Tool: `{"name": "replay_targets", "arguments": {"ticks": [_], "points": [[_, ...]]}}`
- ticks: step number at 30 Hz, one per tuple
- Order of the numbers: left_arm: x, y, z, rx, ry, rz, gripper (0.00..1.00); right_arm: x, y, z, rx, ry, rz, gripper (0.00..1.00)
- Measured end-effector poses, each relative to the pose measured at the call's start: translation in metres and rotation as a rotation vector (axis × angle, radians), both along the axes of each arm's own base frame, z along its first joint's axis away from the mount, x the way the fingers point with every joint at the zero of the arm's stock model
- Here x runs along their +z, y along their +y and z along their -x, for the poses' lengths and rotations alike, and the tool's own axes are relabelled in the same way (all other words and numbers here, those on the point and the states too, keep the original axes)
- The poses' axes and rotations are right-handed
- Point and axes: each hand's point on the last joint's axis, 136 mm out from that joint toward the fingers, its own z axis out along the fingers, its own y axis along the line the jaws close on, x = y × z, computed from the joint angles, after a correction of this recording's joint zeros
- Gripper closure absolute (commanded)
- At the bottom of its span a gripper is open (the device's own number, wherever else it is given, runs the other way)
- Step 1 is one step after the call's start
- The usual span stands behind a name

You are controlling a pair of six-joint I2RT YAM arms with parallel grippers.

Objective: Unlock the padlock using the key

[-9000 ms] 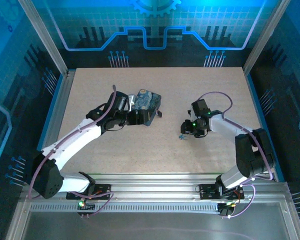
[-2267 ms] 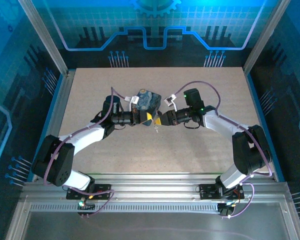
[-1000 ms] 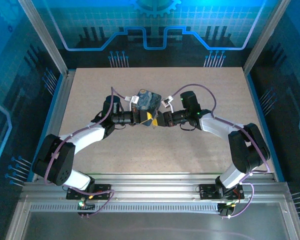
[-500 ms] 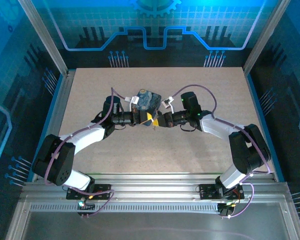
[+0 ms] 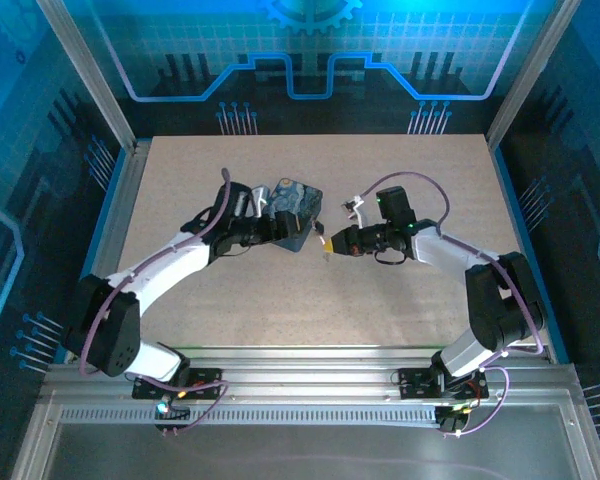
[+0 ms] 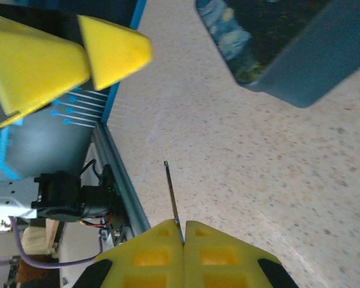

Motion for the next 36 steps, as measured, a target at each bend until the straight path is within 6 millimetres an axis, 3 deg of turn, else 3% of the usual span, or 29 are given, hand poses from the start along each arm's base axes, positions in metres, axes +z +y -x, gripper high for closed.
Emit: {"name": "replay_targets", "arguments": {"ticks": [3,9,12,20,32,36], "points": [[-0.007,0.006,-0.001,0.036,0.009,-0.126,0.1,-0.007,-0.009,-0.002,-0.032,0.017,0.04,1.0],[-0.056,0.027,0.0,0.137,0.139,-0.267,0.09,-0.02,-0.021,-0.003,-0.07,0.048,0.102,1.0],[-0.071,0.033,-0.002,0.188,0.179,-0.291,0.09,-0.023,-0.023,-0.002,-0.073,0.053,0.121,1.0],[-0.082,0.038,-0.02,0.278,0.179,-0.265,0.12,-0.025,-0.024,0.0,-0.07,0.055,0.13,1.0],[-0.082,0.059,-0.09,0.334,0.144,-0.199,0.23,-0.033,-0.026,0.003,-0.068,0.063,0.144,1.0],[-0.081,0.058,-0.12,0.314,0.122,-0.174,0.33,-0.037,-0.027,0.003,-0.07,0.073,0.153,1.0]]}}
